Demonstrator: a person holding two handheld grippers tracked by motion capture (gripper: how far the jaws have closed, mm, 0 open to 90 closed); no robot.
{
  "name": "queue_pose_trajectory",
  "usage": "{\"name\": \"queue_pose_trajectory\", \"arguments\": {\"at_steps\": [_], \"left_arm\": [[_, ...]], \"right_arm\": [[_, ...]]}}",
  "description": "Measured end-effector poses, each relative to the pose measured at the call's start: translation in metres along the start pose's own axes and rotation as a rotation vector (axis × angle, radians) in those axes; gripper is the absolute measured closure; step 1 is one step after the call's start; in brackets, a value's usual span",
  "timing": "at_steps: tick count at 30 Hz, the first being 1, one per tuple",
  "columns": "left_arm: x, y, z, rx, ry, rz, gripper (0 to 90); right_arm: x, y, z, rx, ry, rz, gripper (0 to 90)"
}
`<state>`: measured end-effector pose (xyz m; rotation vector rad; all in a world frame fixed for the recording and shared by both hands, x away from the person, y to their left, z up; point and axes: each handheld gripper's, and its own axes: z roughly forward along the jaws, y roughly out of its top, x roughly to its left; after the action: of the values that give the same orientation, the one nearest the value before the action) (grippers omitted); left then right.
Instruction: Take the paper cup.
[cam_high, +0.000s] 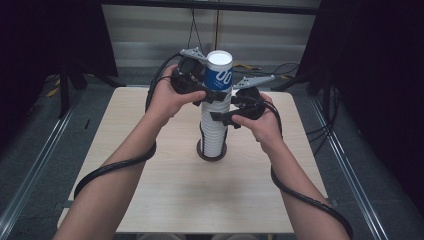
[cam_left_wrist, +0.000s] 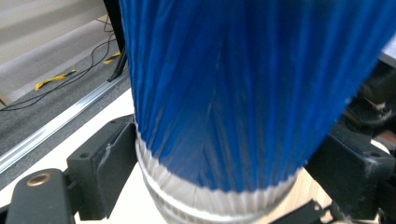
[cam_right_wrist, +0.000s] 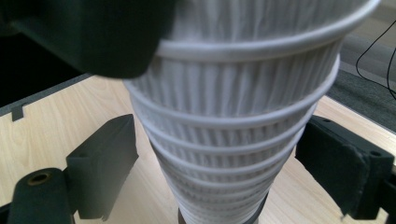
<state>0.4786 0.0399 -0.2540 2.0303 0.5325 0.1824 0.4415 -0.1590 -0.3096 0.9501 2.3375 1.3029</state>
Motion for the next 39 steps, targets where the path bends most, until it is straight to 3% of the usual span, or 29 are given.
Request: {"name": "queue_pose_trajectory", "arguments": {"at_steps": [13, 22, 30, 39], "left_arm": [[-0.0004, 0.0028, 0.0003, 0.021, 0.010, -0.005, 14.1], [0.0013, 0.0041, -0.0010, 0.033, 0.010, -0.022, 14.4], [0.0028, 0.0031, -0.0025, 0.025, 0.014, -0.052, 14.5], [0.0029, 0.0035, -0.0028, 0.029, 0.012, -0.049, 14.5]], "right_arm": [[-0.0019, 0.0015, -0.0082, -0.014, -0.011, 0.000, 11.8], [-0.0044, 0.0007, -0.0069, -0.032, -0.013, 0.027, 11.0], [-0.0039, 0.0035, -0.0072, -0.025, -0.023, 0.017, 10.7], [-0.0006, 0.0062, -0.0062, -0.025, -0.018, 0.007, 10.6]]}}
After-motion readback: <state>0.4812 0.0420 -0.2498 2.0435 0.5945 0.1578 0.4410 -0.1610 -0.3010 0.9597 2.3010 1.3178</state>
